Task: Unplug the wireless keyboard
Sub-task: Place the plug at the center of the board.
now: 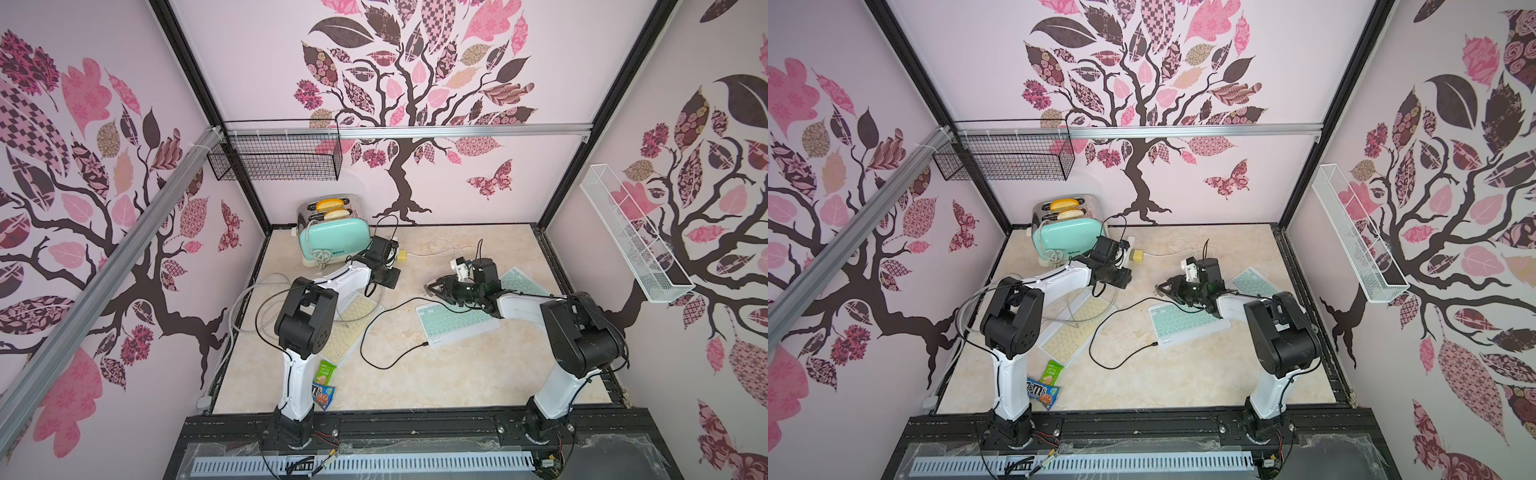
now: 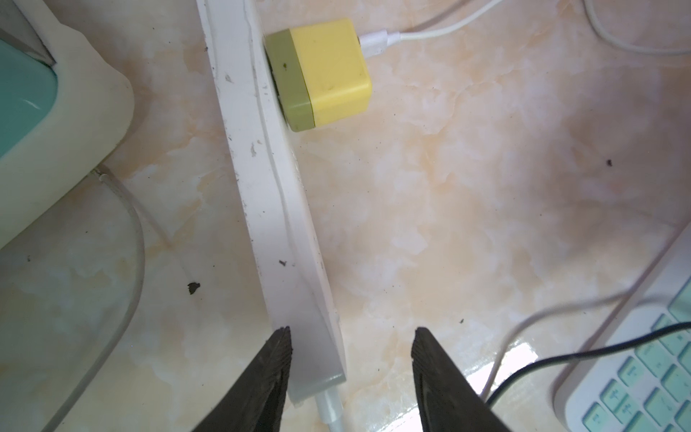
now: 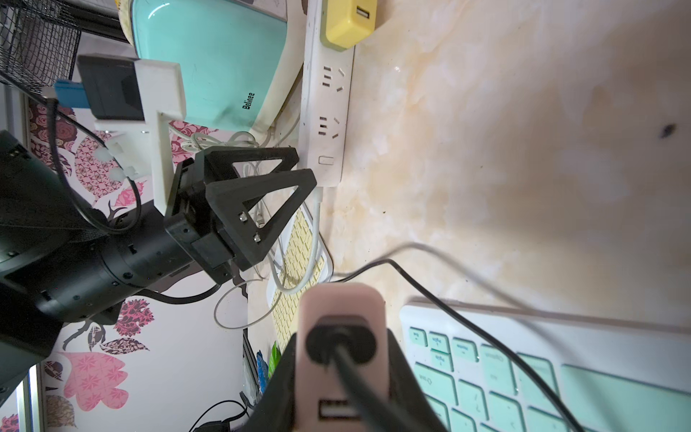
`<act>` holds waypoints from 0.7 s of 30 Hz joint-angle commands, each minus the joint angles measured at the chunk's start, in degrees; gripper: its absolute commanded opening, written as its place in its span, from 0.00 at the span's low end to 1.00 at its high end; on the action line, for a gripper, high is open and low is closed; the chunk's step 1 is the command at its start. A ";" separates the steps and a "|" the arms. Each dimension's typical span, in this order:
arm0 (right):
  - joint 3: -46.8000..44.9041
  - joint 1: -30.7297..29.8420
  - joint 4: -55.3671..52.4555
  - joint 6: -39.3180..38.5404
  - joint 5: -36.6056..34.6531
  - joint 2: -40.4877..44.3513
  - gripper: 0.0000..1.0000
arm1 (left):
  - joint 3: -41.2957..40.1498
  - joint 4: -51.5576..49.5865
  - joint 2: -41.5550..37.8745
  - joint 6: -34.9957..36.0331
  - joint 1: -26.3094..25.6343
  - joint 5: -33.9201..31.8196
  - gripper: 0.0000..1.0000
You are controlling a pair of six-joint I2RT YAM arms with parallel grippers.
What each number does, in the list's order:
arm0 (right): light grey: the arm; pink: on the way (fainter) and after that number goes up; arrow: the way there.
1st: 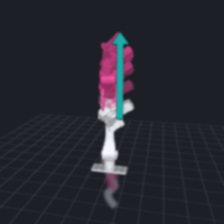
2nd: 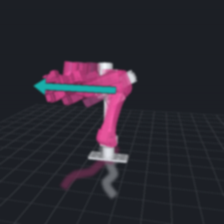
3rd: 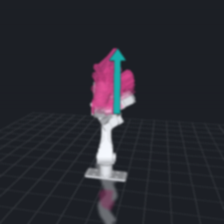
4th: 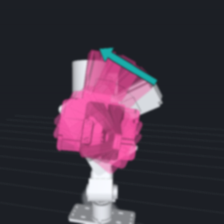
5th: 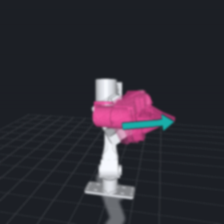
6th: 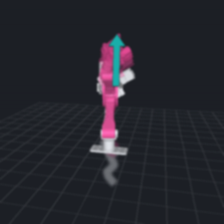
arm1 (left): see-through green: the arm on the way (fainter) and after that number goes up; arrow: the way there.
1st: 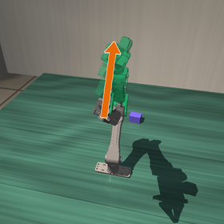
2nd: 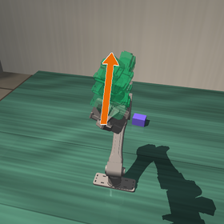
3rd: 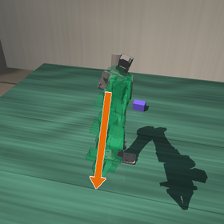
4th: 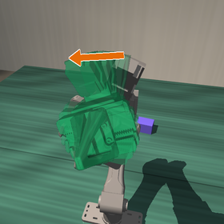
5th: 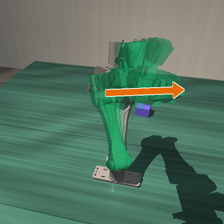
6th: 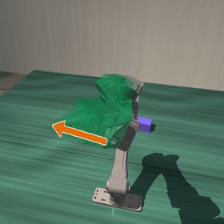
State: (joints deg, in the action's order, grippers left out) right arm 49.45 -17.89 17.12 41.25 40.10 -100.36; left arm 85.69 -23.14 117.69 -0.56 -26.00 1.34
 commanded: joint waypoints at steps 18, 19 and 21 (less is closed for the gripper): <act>1.26 -0.88 1.07 -0.65 0.98 -1.94 0.00 | 0.85 -2.88 3.33 0.04 -0.01 -2.71 0.39; 1.34 -0.98 0.94 -0.73 0.98 -2.03 0.00 | 1.36 -2.97 3.63 -0.03 0.06 -2.69 0.36; 1.83 -1.43 0.27 -1.06 1.12 -2.42 0.00 | 3.04 -3.19 4.53 -0.07 0.04 -2.67 0.28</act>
State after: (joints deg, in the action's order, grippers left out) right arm 49.47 -18.50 17.15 41.10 40.47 -101.97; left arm 86.65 -26.46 119.68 -0.67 -25.98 -1.85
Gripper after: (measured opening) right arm 0.277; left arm 0.296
